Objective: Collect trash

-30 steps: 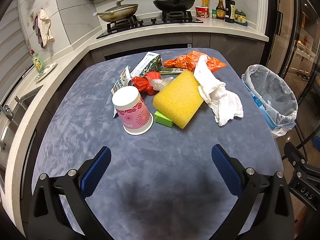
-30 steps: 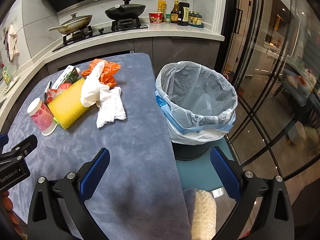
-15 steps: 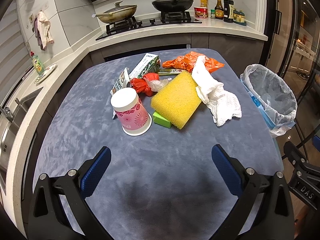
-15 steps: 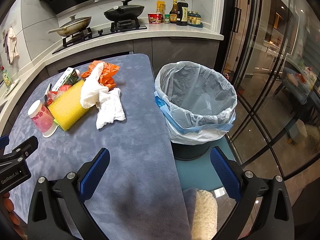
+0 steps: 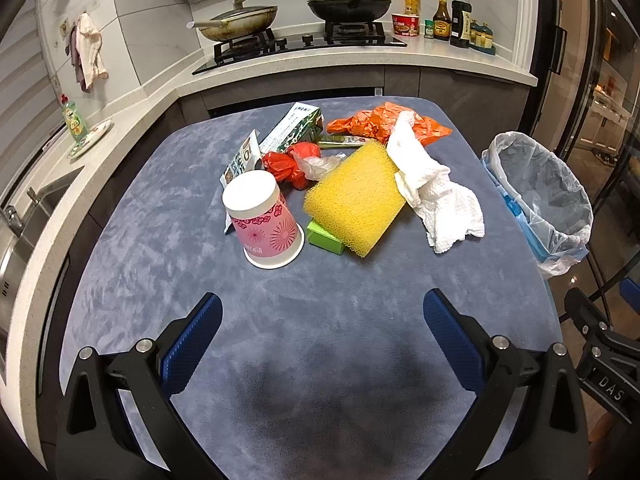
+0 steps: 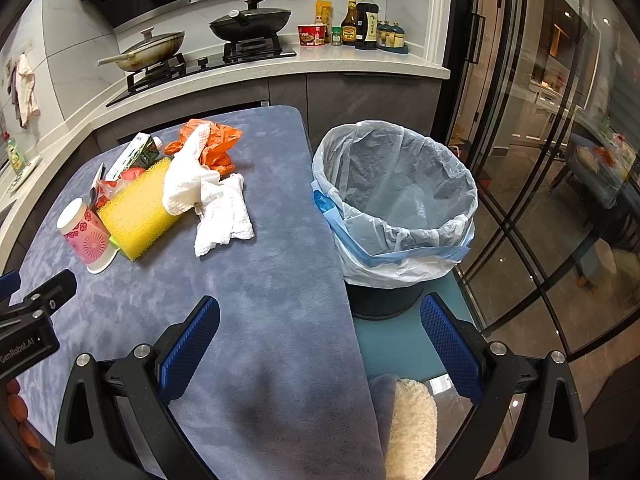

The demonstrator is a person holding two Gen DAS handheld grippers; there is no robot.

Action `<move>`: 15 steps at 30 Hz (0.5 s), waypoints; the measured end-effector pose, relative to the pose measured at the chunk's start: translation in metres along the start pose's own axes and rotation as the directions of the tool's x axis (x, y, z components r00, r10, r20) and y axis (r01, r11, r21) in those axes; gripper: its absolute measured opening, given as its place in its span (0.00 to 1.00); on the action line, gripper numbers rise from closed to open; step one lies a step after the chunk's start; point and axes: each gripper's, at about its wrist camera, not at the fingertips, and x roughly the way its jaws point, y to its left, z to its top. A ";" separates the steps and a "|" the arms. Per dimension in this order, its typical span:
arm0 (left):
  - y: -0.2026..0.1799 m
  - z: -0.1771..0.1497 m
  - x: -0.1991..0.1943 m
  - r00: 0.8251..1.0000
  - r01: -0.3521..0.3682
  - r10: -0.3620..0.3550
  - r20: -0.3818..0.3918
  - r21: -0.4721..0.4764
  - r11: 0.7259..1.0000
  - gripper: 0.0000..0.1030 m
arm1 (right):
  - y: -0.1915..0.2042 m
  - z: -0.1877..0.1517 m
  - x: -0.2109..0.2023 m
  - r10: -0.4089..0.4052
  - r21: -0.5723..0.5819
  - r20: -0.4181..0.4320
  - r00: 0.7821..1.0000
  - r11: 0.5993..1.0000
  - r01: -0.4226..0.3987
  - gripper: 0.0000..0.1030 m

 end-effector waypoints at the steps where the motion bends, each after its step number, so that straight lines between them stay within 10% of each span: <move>1: 0.005 0.001 0.002 1.000 0.003 -0.003 -0.002 -0.016 1.000 0.93 | 0.000 0.000 0.001 0.002 0.000 -0.002 1.000 1.000 -0.002 0.93; 15: 0.092 0.018 0.049 1.000 -0.009 0.008 -0.002 -0.223 0.975 0.93 | 0.029 0.003 0.026 0.030 -0.052 -0.048 0.998 0.998 -0.032 0.93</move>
